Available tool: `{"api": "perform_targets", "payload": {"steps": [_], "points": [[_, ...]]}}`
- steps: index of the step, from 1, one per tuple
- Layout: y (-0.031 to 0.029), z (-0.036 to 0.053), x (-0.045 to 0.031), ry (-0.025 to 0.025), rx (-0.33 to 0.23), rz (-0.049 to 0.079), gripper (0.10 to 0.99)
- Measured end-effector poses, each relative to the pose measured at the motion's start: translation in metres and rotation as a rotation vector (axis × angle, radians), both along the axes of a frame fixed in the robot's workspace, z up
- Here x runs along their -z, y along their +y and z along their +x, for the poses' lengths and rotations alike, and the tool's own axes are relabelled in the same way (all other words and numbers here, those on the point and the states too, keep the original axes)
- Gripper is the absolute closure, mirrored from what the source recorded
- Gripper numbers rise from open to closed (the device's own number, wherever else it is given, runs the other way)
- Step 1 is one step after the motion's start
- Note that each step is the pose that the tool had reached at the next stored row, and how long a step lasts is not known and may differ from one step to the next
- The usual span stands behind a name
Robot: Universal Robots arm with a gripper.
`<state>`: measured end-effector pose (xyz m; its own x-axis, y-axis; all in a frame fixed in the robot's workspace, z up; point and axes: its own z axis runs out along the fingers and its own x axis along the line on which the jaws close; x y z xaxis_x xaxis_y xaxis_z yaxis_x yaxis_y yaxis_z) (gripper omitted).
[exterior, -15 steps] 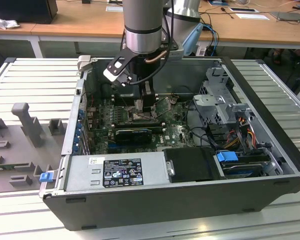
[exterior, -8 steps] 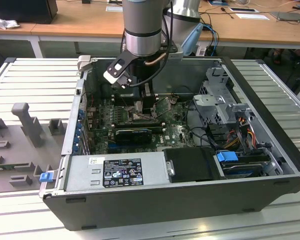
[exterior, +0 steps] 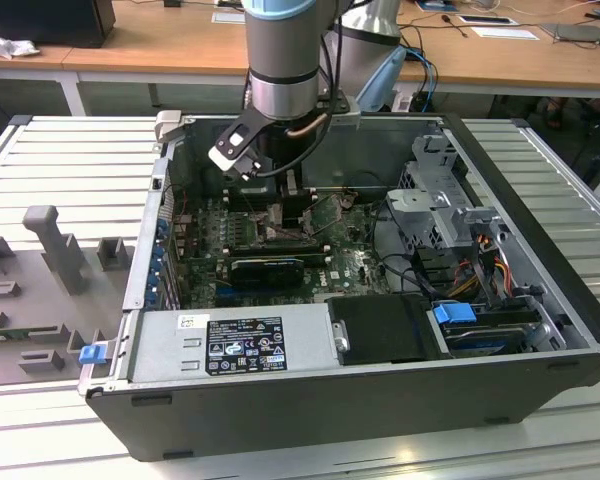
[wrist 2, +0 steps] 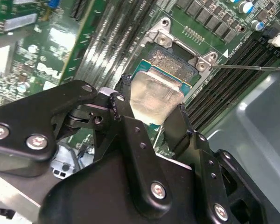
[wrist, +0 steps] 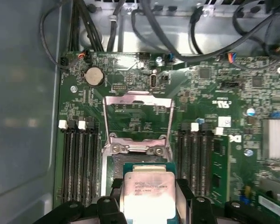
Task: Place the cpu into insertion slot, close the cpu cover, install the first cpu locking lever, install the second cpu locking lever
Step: 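Place the cpu into insertion slot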
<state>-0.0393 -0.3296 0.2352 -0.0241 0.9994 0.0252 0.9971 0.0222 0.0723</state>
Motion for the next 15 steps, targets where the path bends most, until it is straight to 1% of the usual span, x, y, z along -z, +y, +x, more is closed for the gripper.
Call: {"api": "perform_targets", "payload": {"steps": [3,4,6,7,10,11,12,13,15], "points": [[0.0028,0.0000,0.0055,0.0004,0.006,0.000,0.557],[0.0035,-0.0002,0.0092,0.0005,0.018,0.000,0.557],[0.0035,-0.0004,0.0110,0.0004,0.032,-0.001,0.557],[0.0035,-0.0005,0.0115,0.0004,0.032,-0.003,0.557],[0.0040,-0.0032,0.0147,0.0000,0.032,-0.003,0.557],[0.0048,-0.0040,0.0166,0.0000,0.032,-0.003,0.557],[0.0062,-0.0040,0.0196,0.0000,0.032,0.000,0.557],[0.0063,-0.0040,0.0212,0.0001,0.032,0.002,0.557],[0.0078,-0.0040,0.0247,0.0003,0.034,0.003,0.557]]}}
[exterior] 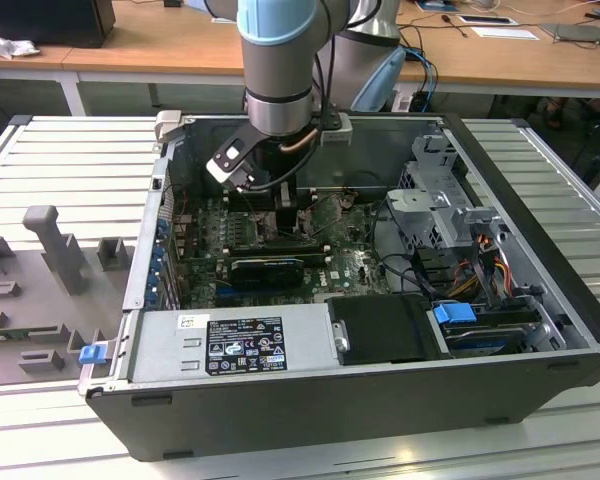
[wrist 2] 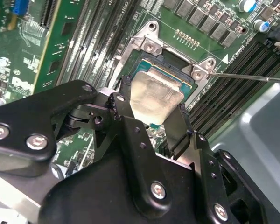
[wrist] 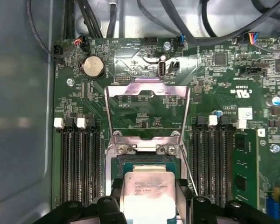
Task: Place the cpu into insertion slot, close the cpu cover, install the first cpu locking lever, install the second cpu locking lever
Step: 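Place the cpu into insertion slot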
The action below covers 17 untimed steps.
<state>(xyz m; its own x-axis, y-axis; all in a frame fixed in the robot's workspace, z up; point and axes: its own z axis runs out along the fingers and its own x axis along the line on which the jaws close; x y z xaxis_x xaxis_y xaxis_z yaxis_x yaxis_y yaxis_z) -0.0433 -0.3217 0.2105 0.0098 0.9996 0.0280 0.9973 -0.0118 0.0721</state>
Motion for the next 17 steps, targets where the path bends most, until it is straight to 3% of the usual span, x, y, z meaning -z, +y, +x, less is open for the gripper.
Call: {"api": "perform_targets", "payload": {"steps": [4,9,10,14,17], "points": [[0.0022,0.0000,0.0067,0.0002,0.017,-0.001,0.557],[0.0022,0.0000,0.0070,0.0001,0.017,-0.002,0.545],[0.0022,0.0001,0.0070,0.0001,0.017,-0.002,0.482],[0.0022,0.0003,0.0066,0.0001,0.017,-0.002,0.482],[0.0022,0.0003,0.0020,0.0000,0.017,-0.001,0.498]]}}
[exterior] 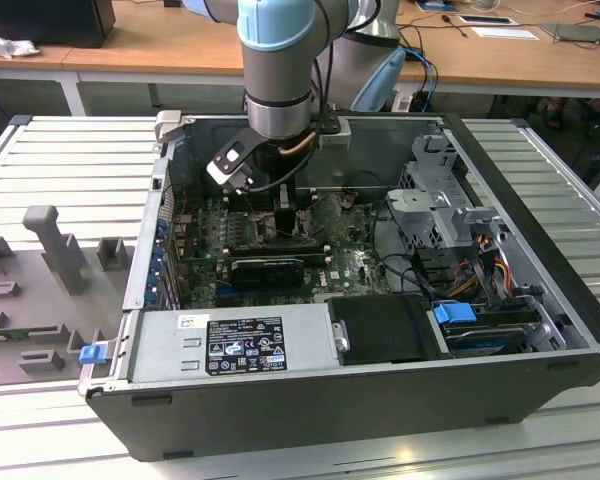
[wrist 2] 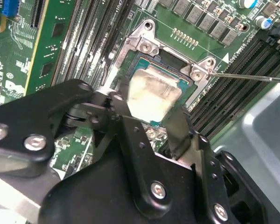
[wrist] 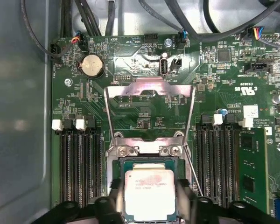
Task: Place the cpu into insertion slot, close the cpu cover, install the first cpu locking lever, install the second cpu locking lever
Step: 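Place the cpu into insertion slot, then close the cpu cover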
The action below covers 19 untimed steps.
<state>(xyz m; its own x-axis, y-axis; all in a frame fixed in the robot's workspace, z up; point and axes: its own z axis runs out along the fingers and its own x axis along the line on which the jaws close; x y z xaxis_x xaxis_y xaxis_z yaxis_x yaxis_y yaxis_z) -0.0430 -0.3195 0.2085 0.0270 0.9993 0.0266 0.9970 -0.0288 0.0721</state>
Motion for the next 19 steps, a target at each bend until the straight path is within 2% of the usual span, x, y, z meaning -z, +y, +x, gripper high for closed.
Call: {"api": "perform_targets", "payload": {"steps": [7,8,9,15,17,19], "points": [[0.0000,0.0000,-0.0067,0.0000,0.000,-0.001,0.929],[0.0000,0.0000,-0.0074,0.0000,0.000,-0.001,0.929],[0.0000,0.0000,-0.0085,0.0000,0.000,-0.001,0.980],[0.0000,0.0000,-0.0169,0.0000,0.000,-0.001,0.980],[0.0000,0.0005,-0.0176,-0.0002,0.002,0.000,0.980],[-0.0001,0.0052,-0.0176,0.0002,0.006,-0.001,0.980]]}}
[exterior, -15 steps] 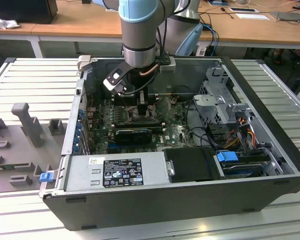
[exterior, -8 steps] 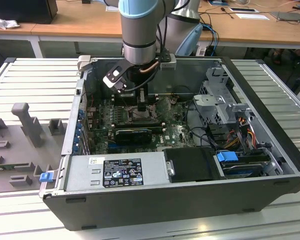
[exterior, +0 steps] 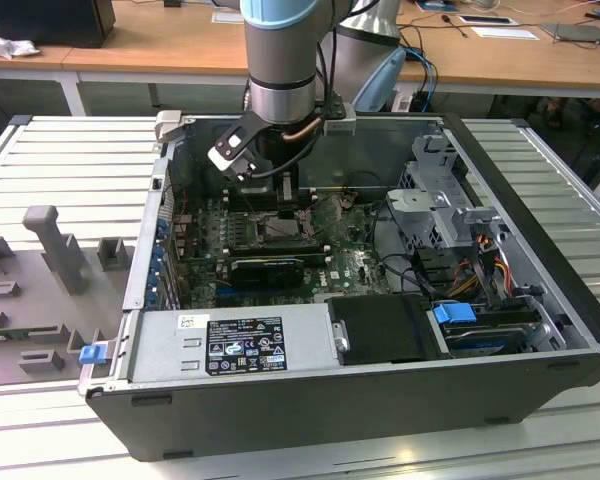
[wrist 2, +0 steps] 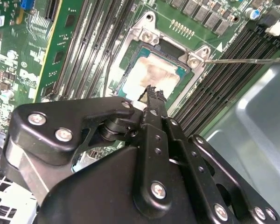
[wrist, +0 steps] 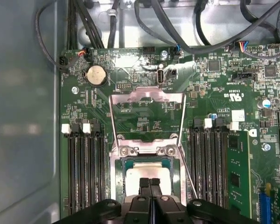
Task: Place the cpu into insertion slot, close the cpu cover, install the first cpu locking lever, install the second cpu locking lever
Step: 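Close the cpu cover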
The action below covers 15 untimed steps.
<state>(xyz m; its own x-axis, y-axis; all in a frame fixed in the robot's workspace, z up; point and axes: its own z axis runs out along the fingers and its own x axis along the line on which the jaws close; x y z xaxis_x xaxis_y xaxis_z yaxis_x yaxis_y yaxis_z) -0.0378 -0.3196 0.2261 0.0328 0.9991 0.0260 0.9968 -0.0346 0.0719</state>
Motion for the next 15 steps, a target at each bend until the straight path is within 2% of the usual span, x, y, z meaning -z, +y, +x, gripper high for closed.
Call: {"api": "perform_targets", "payload": {"steps": [12,15], "points": [[0.0000,0.0011,-0.0041,0.0000,0.000,0.000,0.980],[0.0001,0.0011,-0.0107,0.0000,0.000,0.000,0.980]]}}
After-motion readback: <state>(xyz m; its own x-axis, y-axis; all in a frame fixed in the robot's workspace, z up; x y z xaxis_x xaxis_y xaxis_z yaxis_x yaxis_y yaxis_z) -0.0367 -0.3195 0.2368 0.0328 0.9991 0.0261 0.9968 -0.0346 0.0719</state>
